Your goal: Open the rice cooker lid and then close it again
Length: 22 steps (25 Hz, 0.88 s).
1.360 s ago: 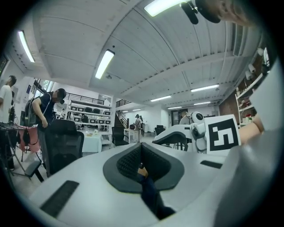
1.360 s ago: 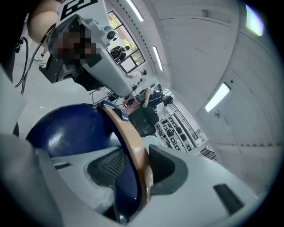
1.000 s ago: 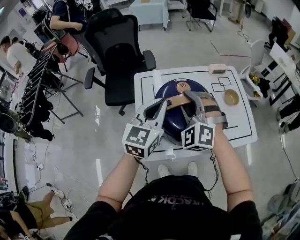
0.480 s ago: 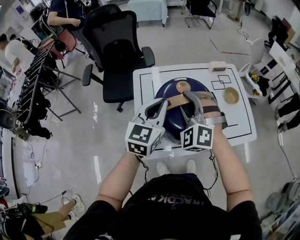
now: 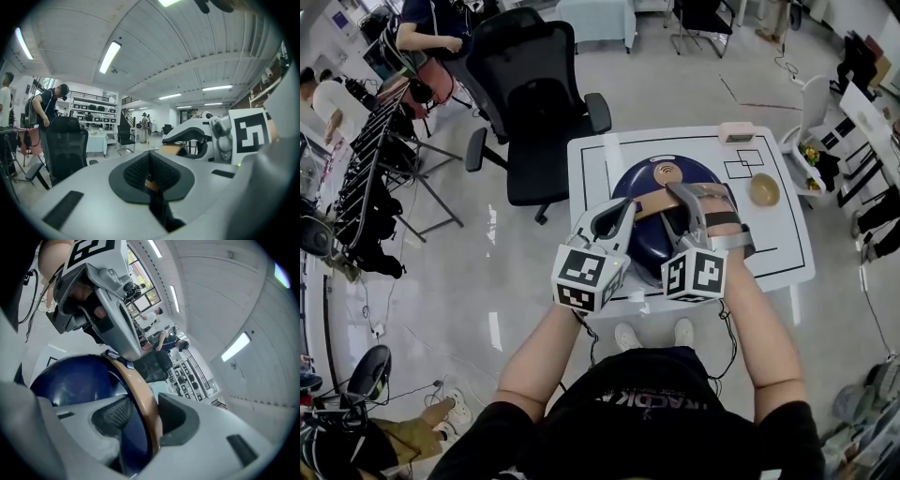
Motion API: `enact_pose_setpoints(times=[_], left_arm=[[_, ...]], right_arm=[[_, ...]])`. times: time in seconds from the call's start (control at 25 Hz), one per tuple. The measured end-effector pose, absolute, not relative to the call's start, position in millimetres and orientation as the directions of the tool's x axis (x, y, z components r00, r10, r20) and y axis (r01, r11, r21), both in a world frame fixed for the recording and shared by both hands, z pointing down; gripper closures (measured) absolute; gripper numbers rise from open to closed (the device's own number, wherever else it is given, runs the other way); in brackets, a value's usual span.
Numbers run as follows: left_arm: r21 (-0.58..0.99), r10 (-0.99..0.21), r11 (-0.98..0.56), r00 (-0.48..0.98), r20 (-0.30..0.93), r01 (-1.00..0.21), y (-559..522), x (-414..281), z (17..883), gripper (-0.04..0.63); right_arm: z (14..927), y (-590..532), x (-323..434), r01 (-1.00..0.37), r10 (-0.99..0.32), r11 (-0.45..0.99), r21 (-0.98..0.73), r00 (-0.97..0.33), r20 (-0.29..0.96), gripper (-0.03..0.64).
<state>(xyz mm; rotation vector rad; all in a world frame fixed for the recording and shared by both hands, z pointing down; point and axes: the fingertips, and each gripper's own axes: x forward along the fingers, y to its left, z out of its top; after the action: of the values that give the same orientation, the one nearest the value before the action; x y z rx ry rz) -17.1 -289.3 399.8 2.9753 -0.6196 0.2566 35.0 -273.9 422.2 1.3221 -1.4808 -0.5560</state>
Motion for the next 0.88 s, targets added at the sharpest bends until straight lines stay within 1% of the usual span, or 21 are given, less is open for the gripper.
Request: enact_pose_setpoints(times=[0.32,0.56,0.68,0.76,0.84,0.88], left_arm=[[0.054,-0.378,-0.918,0.907,0.184,-0.393,-286,-19,400,0.592],[0.063,-0.379,-0.918,0.912,0.159,-0.393,-280,-24,393,0.546],[0.066,-0.386,-0.915,0.912,0.138,-0.398,-273,-27,387,0.538],[0.063,-0.395,-0.912,0.910,0.123,-0.405,-267,-27,381,0.535],[0.059,-0.407,-0.908,0.907,0.111,-0.415,-260,-27,373,0.535],[0.057,-0.414,-0.905,0.904,0.106,-0.421,-255,-27,369,0.535]], right_arm=[[422,-272,34,-0.395,-0.919,0.284,0.874,0.146,0.365,0.448],[415,-256,35,-0.466,-0.937,0.237,0.853,0.123,0.328,0.443],[405,-241,34,-0.561,-0.950,0.207,0.801,0.080,0.302,0.450],[392,-230,38,-0.674,-0.964,0.168,0.720,0.041,0.263,0.476],[374,-218,47,-0.796,-0.978,0.118,0.594,0.010,0.208,0.615],[365,-213,51,-0.852,-0.984,0.103,0.514,-0.010,0.179,0.615]])
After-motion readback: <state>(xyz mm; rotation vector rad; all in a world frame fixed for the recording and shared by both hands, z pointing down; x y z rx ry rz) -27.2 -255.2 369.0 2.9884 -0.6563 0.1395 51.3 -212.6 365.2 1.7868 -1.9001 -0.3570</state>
